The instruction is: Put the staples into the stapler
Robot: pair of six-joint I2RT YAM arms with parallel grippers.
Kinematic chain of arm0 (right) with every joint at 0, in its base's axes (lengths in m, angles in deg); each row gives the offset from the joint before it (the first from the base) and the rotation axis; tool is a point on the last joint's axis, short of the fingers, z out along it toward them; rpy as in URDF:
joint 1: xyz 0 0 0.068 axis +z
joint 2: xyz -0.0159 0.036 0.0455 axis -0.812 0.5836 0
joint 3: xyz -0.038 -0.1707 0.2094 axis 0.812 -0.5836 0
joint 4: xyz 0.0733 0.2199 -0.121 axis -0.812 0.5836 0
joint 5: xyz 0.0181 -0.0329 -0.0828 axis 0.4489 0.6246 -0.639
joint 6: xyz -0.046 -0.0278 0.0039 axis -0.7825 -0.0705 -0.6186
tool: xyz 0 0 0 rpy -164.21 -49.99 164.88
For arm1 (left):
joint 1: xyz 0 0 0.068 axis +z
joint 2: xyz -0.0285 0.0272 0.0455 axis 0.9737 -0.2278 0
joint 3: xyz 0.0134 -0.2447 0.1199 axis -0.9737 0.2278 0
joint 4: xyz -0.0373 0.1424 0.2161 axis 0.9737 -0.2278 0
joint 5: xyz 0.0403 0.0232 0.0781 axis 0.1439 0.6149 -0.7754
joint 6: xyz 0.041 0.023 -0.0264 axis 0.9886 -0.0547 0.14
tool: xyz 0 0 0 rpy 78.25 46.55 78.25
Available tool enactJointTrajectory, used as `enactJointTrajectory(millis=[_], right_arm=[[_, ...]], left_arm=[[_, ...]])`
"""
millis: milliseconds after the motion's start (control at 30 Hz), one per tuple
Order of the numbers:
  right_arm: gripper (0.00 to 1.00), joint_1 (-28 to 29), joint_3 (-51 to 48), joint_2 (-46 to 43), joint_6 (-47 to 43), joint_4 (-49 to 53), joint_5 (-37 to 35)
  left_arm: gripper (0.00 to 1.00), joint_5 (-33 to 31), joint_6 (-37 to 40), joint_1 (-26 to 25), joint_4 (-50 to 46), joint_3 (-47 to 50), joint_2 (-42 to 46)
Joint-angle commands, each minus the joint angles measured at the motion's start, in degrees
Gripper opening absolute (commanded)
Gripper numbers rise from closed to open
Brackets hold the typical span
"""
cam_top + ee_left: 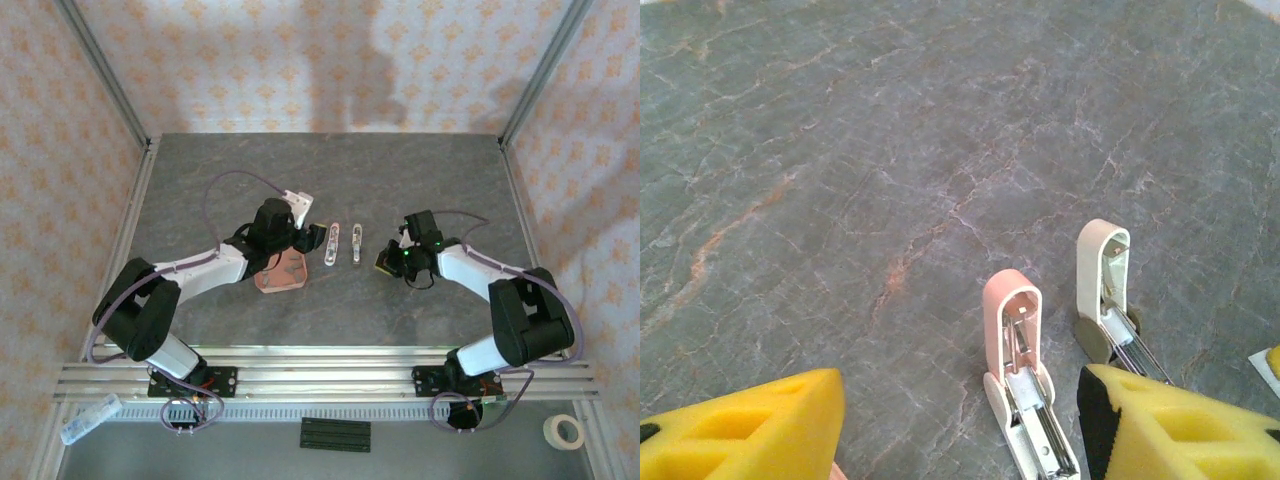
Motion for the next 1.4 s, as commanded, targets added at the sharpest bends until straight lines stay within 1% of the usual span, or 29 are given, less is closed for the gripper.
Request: enactJointTrajectory(millis=[0, 200, 533, 633, 733, 867, 967, 1133, 1233, 1367], right_arm=[[0.09, -0.7, -0.1, 1.6, -2.5, 2.5, 1.1], [0.09, -1.0, 1.0, 4.1, -3.7, 5.0, 0.2], [0.10, -1.0, 1.9, 5.3, -4.6, 8.9, -2.5], [0.12, -1.0, 2.3, 4.8, -4.5, 10.2, -3.6], [0.17, -1.0, 2.8, 4.3, -4.4, 11.5, -4.4], [0.21, -1.0, 4.3, 2.5, -4.2, 14.5, -5.7], [0.22, -1.0, 6.3, 0.3, -4.1, 19.3, -8.2], [0.25, 0.5, 10.8, -2.4, -2.2, 27.4, -14.7], [0.27, 2.6, 13.3, -1.4, 0.3, 30.2, -17.5], [0.28, 5.6, 16.9, 2.3, 2.8, 33.3, -20.6]], left_arm=[[0.64, -0.1, 1.1, -0.5, 0.0, -2.0, -0.6], [0.64, -0.7, 1.1, -0.7, -0.2, -2.3, -1.0], [0.64, -0.7, 1.1, -0.9, 0.2, -2.2, -1.7], [0.64, -0.8, 1.3, -0.9, 0.3, -2.0, -1.7], [0.64, -0.6, 1.5, -0.9, 0.2, -2.0, -1.7], [0.64, -0.4, 1.5, -0.9, 0.3, -1.8, -1.7], [0.64, 0.0, 0.9, -0.9, 0.3, -1.7, -2.0], [0.64, -1.6, -0.4, -0.9, 2.1, 0.1, -2.1], [0.64, -2.1, -0.6, -0.9, 2.2, 0.3, -2.7], [0.64, -3.6, -1.1, -0.9, 2.3, 0.7, -3.6]])
